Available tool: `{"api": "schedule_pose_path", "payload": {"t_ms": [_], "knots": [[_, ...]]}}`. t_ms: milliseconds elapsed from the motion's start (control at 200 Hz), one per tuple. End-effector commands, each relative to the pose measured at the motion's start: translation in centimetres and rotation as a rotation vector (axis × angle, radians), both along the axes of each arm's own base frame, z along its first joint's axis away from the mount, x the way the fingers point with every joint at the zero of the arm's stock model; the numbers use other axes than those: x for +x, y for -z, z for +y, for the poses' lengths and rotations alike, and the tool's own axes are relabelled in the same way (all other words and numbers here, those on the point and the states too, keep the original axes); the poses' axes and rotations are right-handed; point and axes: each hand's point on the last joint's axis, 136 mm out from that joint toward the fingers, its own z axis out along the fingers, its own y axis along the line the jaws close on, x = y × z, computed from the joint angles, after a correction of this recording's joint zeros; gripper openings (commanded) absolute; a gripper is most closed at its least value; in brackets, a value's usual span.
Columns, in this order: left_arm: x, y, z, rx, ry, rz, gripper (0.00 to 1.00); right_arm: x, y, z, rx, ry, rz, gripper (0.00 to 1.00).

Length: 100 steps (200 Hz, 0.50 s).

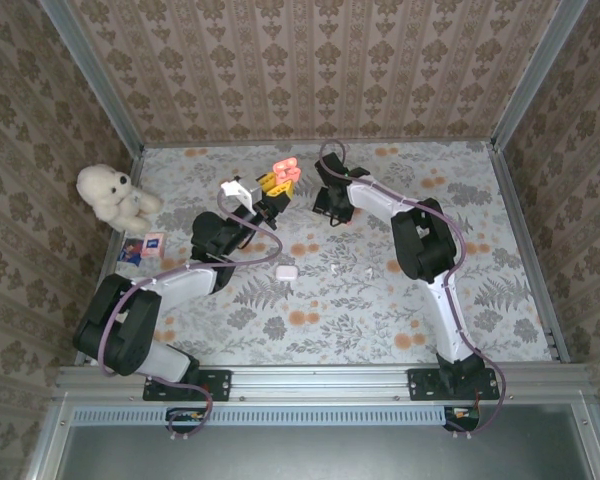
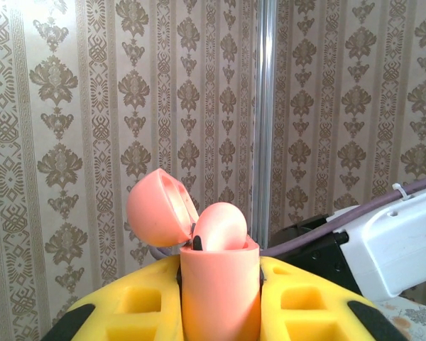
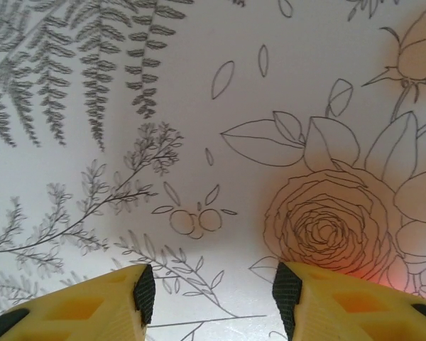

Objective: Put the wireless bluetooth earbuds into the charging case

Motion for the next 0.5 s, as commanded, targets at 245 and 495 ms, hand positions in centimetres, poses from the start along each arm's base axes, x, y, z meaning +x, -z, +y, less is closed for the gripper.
{"api": "schedule_pose_path", "payload": {"t_ms": [245,495], "knots": [[-1.1,-1.6,0.7,-0.035,0.012,-0.038,0.0,-3.6,-1.2,-1.7,-0.04,-0.016,0.022,0.52],[-1.3,-1.5,0.6,-0.035,0.017,-0.038,0.0,-4.2,-5.7,-1.7,0.031,0.01,-0.072,0.51]]}}
